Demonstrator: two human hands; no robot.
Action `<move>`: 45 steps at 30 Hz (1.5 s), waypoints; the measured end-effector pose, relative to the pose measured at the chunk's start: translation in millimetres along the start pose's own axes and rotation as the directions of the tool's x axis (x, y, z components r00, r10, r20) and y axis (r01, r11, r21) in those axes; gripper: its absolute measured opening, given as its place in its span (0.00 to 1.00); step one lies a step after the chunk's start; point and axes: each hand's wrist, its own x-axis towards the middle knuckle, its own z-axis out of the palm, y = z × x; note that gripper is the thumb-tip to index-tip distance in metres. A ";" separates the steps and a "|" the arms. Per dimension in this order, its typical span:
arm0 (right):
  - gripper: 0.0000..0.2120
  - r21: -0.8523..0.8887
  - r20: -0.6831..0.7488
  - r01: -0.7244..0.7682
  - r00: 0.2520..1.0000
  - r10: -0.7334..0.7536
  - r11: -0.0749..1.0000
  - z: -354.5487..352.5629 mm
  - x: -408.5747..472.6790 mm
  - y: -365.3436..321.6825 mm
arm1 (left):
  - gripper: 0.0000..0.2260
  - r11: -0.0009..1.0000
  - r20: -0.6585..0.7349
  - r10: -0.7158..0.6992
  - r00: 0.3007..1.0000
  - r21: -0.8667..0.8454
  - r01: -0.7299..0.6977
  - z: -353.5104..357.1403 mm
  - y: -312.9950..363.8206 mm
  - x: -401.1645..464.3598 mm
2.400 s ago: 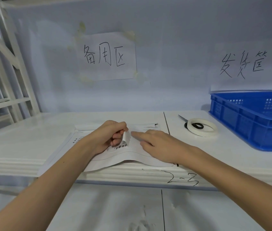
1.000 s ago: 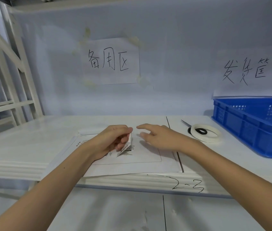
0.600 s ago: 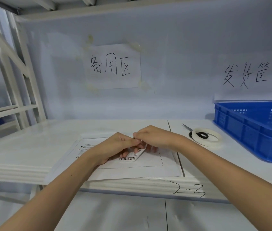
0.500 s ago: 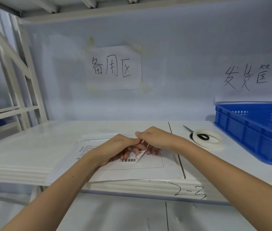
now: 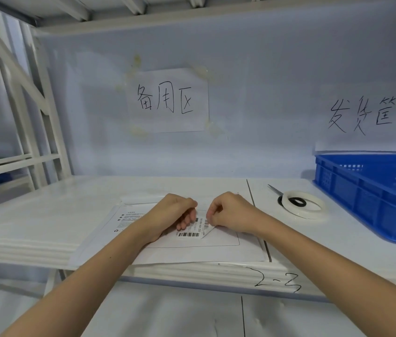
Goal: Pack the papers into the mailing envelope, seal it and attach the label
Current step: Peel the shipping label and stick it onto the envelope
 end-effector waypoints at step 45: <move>0.24 -0.305 0.268 -0.113 0.943 0.199 0.946 -31.4 -31.8 -7.1 | 0.33 0.511 0.058 -0.213 0.975 0.857 0.060 -66.3 -27.3 -40.6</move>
